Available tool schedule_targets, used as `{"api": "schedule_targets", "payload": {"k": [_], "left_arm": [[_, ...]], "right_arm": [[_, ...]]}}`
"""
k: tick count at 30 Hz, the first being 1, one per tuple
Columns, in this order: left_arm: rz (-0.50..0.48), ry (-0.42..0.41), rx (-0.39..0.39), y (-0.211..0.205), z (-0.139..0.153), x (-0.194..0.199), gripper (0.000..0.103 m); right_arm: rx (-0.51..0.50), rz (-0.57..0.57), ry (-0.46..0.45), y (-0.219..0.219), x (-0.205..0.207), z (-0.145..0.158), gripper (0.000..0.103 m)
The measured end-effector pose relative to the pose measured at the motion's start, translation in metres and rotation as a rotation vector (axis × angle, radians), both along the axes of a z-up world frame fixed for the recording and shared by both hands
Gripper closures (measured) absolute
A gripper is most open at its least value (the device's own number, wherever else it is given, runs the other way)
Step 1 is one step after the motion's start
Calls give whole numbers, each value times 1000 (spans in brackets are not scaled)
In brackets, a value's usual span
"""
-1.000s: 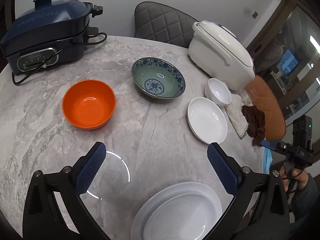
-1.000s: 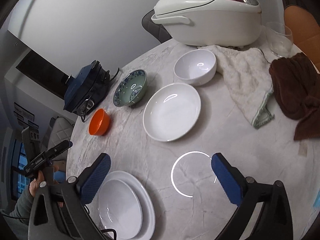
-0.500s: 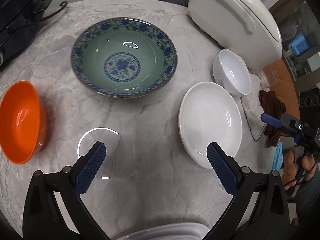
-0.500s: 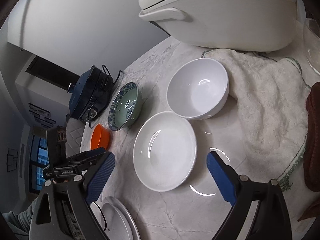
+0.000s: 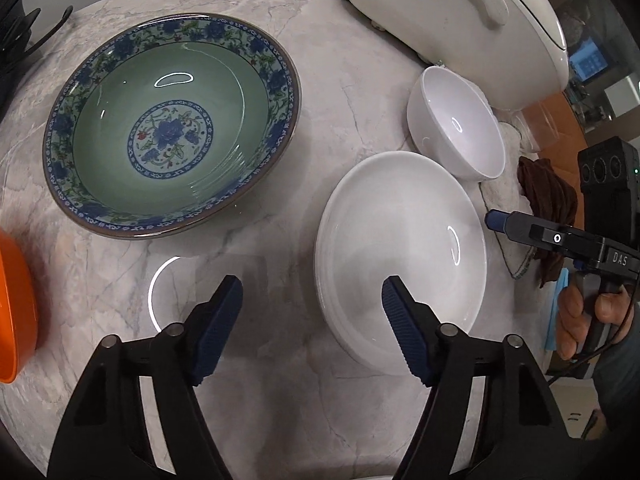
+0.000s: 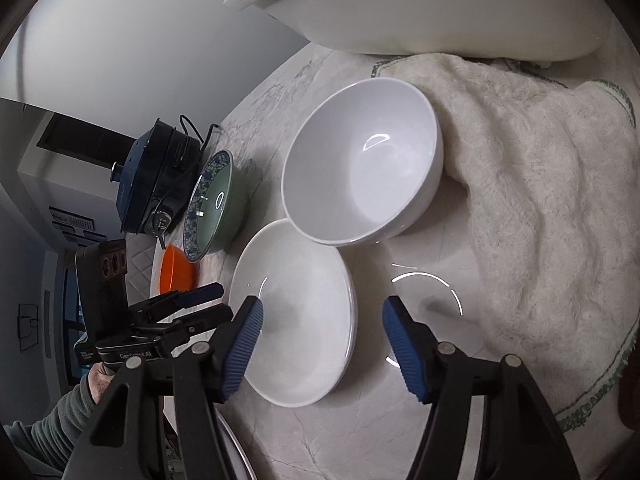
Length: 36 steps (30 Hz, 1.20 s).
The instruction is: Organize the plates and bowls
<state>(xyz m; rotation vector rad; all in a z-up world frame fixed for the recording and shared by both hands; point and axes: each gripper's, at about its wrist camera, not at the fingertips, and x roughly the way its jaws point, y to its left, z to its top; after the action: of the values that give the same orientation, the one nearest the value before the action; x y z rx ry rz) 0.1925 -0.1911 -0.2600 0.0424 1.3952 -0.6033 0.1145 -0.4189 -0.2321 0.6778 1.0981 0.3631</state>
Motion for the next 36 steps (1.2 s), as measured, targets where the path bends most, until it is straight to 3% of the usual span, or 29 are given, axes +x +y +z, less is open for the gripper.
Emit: {"api": "schedule_targets", "payload": {"k": [5, 7, 9, 13, 21, 23, 27, 36], "left_arm": [[-5, 18, 5, -9, -10, -1, 34], [-14, 24, 3, -13, -12, -1, 39], [-27, 27, 13, -18, -15, -2, 54], [-29, 25, 9, -20, -16, -2, 58], [-39, 29, 21, -19, -15, 0, 80], [-33, 29, 22, -17, -15, 0, 82], [-35, 34, 19, -18, -17, -1, 92], [-50, 29, 26, -22, -18, -7, 93]], "right_arm": [[-48, 52, 30, 6, 6, -6, 37], [-41, 49, 37, 6, 8, -9, 38], [-33, 48, 37, 6, 10, -10, 41], [-51, 63, 59, 9, 13, -14, 51], [-57, 60, 101, 9, 18, -20, 69], [-61, 59, 104, 10, 19, -20, 83], [-79, 53, 117, 11, 21, -22, 92], [-81, 35, 168, 13, 21, -28, 96]]}}
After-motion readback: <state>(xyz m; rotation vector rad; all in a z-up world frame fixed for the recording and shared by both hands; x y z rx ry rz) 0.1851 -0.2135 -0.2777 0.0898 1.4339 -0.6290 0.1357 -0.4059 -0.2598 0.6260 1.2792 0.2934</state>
